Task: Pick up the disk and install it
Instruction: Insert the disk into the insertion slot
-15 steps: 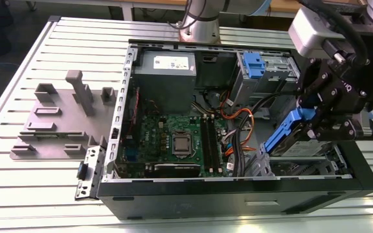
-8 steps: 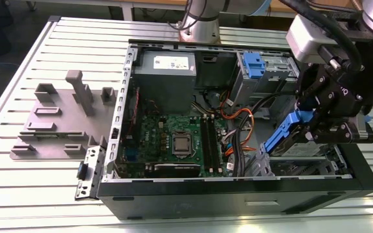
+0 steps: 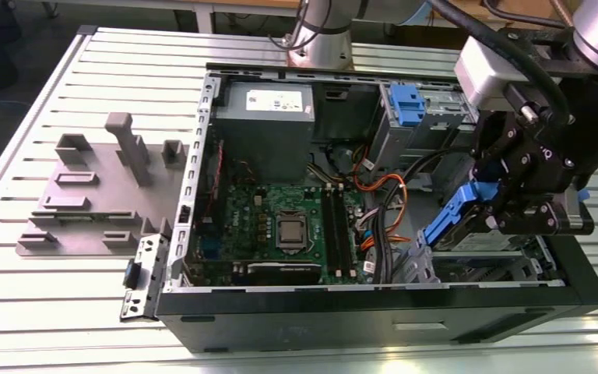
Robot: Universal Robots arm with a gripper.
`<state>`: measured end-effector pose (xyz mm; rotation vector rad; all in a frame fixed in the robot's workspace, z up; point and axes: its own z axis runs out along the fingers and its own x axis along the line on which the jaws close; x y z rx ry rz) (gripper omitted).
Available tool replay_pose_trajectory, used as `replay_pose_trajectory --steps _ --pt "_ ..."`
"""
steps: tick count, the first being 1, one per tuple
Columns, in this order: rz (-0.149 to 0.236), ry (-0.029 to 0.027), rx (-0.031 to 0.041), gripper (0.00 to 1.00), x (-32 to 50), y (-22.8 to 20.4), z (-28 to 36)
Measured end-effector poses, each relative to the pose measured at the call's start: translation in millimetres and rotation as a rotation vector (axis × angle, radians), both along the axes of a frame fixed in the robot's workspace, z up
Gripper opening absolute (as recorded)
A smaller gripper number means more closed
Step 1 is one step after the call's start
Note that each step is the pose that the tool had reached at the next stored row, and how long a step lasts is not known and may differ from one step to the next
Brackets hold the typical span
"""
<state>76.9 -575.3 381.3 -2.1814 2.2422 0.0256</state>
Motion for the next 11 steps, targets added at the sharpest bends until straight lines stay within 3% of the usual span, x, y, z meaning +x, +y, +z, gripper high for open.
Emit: replay_pose_trajectory --steps 11 --pt "0.0 0.0 0.0 0.36 0.0 -0.6 -9.4"
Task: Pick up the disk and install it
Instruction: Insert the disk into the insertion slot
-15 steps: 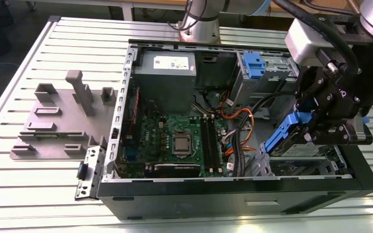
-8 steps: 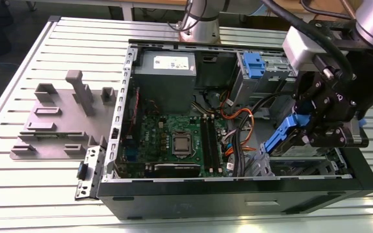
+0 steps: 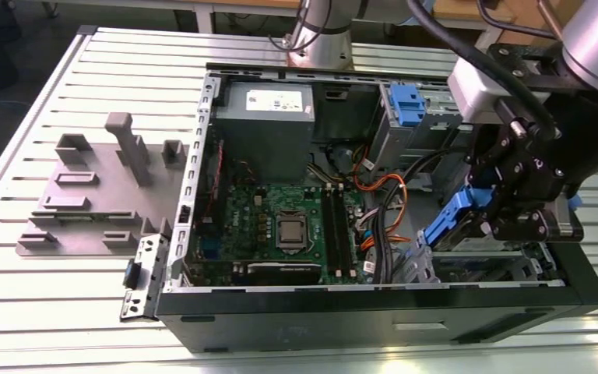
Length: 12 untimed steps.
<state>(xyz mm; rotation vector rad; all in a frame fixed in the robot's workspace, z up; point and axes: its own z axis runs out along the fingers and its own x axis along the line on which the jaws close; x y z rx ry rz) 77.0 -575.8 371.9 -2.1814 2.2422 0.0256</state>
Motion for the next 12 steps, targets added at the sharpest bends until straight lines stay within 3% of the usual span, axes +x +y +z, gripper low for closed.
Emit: replay_pose_trajectory --steps 9,12 --pt "0.0 0.0 -0.001 0.36 0.0 -0.1 -0.9" --pt "0.0 0.0 -0.0005 0.43 0.0 0.0 -1.0"
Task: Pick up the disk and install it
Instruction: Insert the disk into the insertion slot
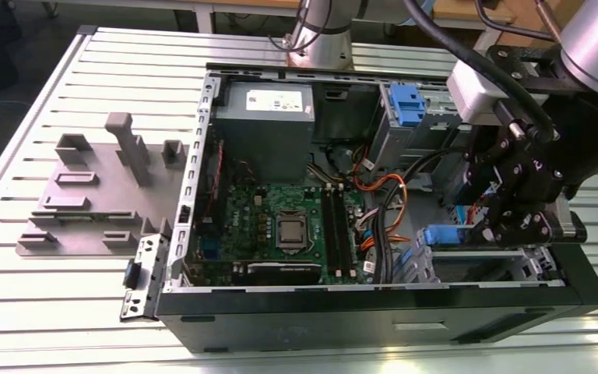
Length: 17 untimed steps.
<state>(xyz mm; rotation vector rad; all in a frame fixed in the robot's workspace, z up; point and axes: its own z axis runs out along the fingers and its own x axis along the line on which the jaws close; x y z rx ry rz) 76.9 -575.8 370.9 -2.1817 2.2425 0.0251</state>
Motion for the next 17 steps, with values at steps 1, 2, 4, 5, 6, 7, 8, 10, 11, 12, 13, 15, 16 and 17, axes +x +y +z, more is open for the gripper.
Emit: replay_pose_trajectory --steps 1,2,4,5,6,7,8,10,11,12,13,15,16,17 --pt "0.0 -0.0001 -0.0001 0.5 0.0 0.0 0.0" --pt "0.0 0.0 -0.0002 0.5 0.0 0.0 0.0" --pt "0.0 0.0 -0.0002 0.5 0.0 0.0 0.0" --pt "0.0 0.0 -0.0003 0.5 0.0 0.0 0.0" --pt "0.0 -0.0001 -0.0003 0.49 0.0 0.0 0.0" --pt "0.0 0.0 -0.0001 0.49 0.0 0.0 -0.3" --pt "0.0 -0.0001 0.0001 0.42 0.0 0.0 -0.8" --pt "0.0 -0.0002 0.0 0.36 0.0 -0.1 -2.1" --pt "0.0 -0.0002 -0.0001 0.3 0.0 0.0 -3.2" --pt "0.0 -0.0002 -0.0001 0.3 0.0 0.0 -4.6" --pt "0.0 -0.0002 -0.0003 0.24 0.0 0.0 -6.1" --pt "0.0 -0.0002 -0.0002 0.13 0.0 0.0 -9.7" --pt "0.0 -0.0003 -0.0002 0.13 0.1 0.0 -11.4" --pt "0.0 -0.0003 -0.0001 0.11 0.1 0.0 -13.0"
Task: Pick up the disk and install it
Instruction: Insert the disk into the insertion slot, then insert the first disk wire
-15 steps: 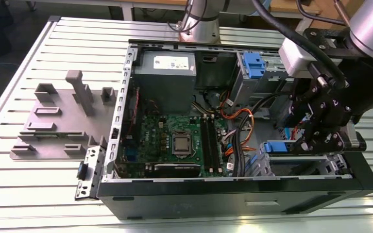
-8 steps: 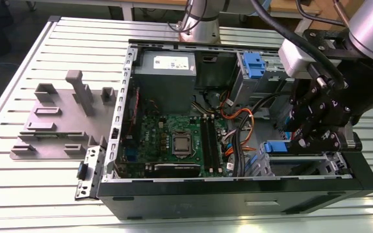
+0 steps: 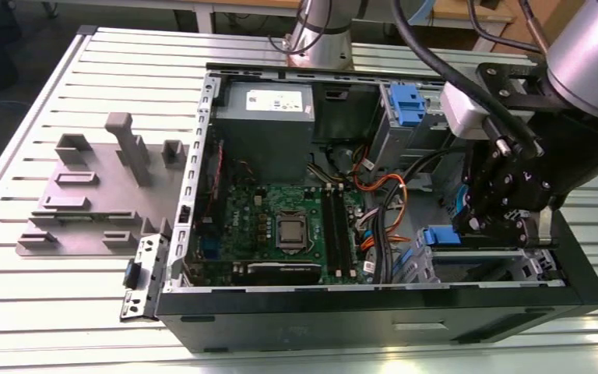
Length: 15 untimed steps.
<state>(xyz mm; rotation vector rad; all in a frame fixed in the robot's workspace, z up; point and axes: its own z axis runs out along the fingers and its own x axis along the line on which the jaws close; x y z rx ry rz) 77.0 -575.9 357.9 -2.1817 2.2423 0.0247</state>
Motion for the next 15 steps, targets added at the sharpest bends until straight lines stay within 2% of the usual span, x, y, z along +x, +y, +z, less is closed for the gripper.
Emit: replay_pose_trajectory --steps 5,15 --pt "0.0 -0.0001 -0.0001 0.11 0.0 0.0 -3.3" --pt "0.0 0.0 -0.0001 0.11 2.7 0.0 -3.5"
